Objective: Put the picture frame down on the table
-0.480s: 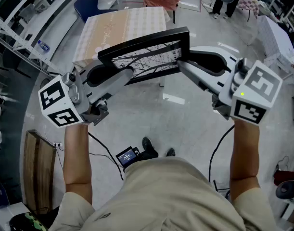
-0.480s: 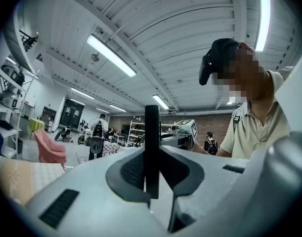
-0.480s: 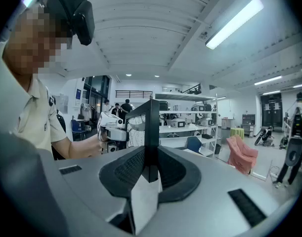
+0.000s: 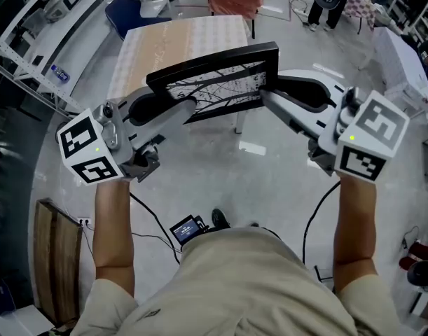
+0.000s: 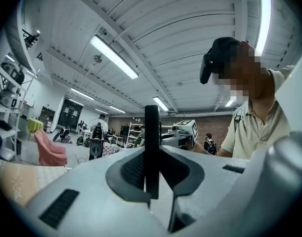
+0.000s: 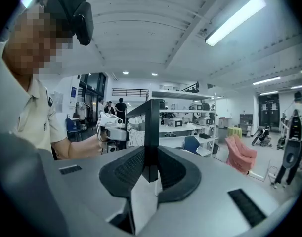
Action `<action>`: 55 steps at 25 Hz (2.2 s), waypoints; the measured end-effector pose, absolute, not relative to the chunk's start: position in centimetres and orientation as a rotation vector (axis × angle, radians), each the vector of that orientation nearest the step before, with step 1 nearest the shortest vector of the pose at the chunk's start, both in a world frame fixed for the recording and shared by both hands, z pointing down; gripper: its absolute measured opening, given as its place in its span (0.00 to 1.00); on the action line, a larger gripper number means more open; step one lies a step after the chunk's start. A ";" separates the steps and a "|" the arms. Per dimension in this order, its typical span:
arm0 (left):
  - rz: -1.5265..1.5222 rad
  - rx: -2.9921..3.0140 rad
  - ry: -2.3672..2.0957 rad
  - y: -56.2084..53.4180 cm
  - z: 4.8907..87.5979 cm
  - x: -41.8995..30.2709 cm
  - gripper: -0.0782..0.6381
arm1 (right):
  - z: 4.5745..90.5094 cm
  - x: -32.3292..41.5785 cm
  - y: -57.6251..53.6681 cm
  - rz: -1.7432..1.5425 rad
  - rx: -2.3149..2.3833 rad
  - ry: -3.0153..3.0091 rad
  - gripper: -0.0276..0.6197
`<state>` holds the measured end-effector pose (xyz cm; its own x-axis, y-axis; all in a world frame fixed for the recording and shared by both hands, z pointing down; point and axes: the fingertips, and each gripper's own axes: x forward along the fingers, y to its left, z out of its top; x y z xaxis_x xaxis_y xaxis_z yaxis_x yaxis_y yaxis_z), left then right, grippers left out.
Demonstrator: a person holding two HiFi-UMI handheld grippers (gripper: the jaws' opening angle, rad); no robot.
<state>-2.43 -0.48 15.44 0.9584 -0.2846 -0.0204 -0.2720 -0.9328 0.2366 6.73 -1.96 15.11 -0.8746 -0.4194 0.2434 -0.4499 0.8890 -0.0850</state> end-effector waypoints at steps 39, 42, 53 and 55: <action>-0.044 2.757 -0.596 -0.7 15.7 -2.5 0.19 | 15.9 6.8 -2.6 0.378 0.504 -2.898 0.15; -0.057 2.755 -0.584 -0.8 15.7 -2.5 0.19 | 15.8 6.7 -2.6 0.376 0.516 -2.887 0.15; -0.057 2.781 -0.616 -0.6 15.4 -2.6 0.19 | 15.7 6.7 -2.3 0.351 0.502 -2.909 0.15; -0.042 2.777 -0.630 -0.7 15.4 -2.6 0.19 | 15.7 6.7 -2.4 0.361 0.491 -2.913 0.15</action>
